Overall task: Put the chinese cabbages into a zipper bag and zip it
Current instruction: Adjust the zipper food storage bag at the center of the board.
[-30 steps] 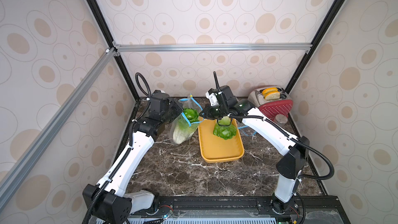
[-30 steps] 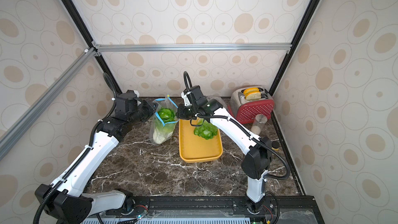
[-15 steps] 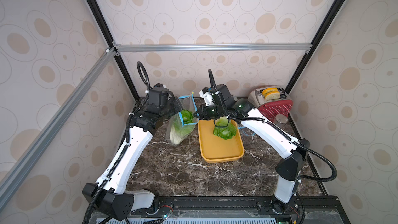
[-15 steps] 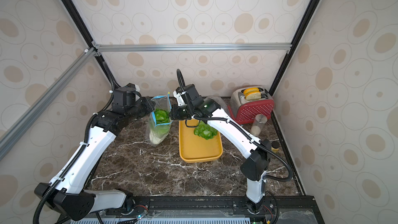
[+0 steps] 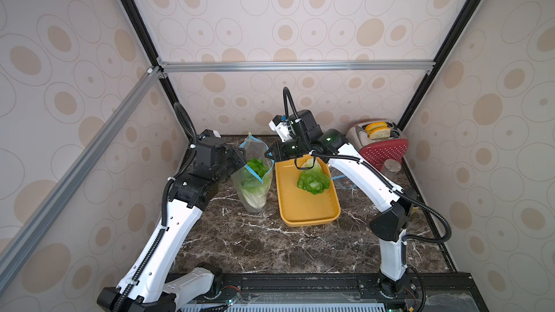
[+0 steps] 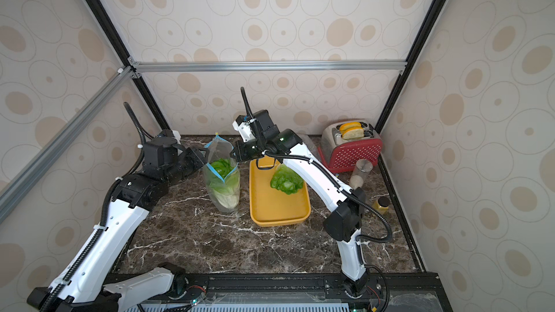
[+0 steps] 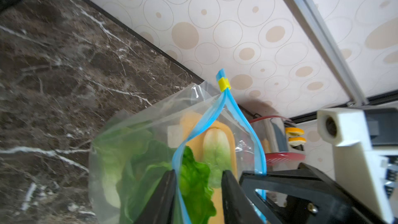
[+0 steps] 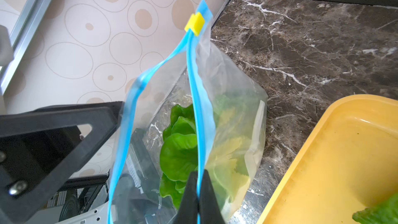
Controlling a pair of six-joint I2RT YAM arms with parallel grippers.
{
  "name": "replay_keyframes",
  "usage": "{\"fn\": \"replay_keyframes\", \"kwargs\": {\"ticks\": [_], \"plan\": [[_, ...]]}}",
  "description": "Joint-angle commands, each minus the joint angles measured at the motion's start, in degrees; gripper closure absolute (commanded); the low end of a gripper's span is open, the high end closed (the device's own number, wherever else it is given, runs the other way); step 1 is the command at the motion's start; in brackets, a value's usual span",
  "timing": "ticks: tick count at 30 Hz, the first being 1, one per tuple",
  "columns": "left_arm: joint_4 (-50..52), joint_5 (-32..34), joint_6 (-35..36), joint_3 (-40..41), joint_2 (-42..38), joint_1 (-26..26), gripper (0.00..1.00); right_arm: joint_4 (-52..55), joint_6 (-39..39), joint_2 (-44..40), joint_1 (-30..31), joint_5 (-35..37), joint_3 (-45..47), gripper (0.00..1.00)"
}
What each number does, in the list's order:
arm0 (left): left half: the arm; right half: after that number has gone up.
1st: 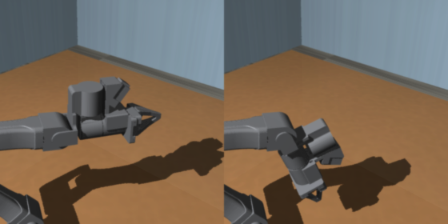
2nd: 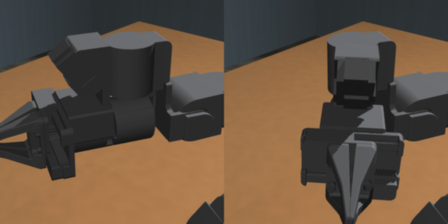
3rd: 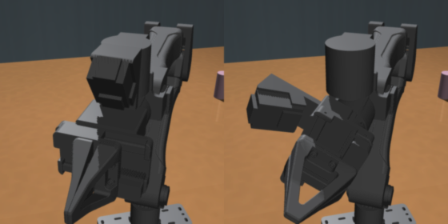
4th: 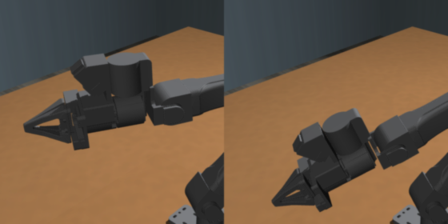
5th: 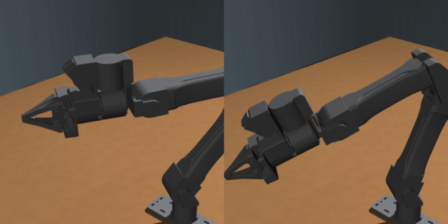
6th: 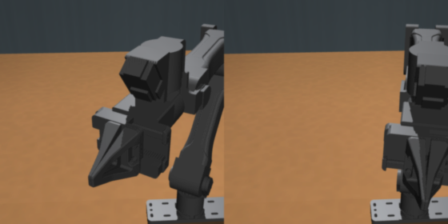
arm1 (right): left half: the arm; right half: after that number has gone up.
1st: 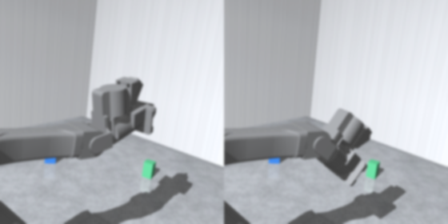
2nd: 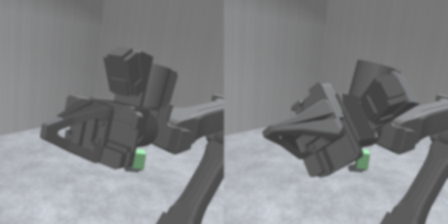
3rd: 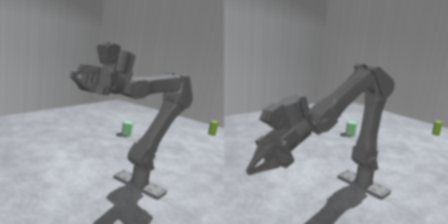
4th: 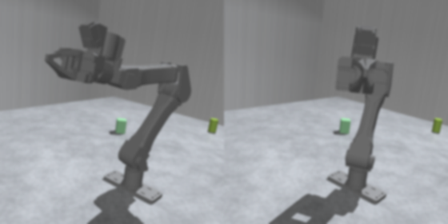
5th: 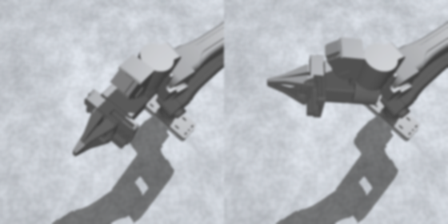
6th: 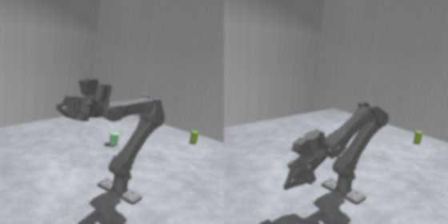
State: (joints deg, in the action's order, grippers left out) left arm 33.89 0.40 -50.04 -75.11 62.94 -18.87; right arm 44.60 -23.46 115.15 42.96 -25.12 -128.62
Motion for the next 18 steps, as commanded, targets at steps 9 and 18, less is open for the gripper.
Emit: {"fn": "replay_keyframes", "kwargs": {"ticks": [9, 18], "plan": [[9.07, 11.84, 20.37, -8.22, -5.33, 1.03, 0.21, 8.46, 10.95, 1.00, -1.49, -8.85, -7.98, 1.00], [2.97, -5.30, 17.32, -3.32, -5.00, 13.48, 0.24, 11.36, 14.80, 0.31, -3.34, -14.59, -7.76, 1.00]]}}
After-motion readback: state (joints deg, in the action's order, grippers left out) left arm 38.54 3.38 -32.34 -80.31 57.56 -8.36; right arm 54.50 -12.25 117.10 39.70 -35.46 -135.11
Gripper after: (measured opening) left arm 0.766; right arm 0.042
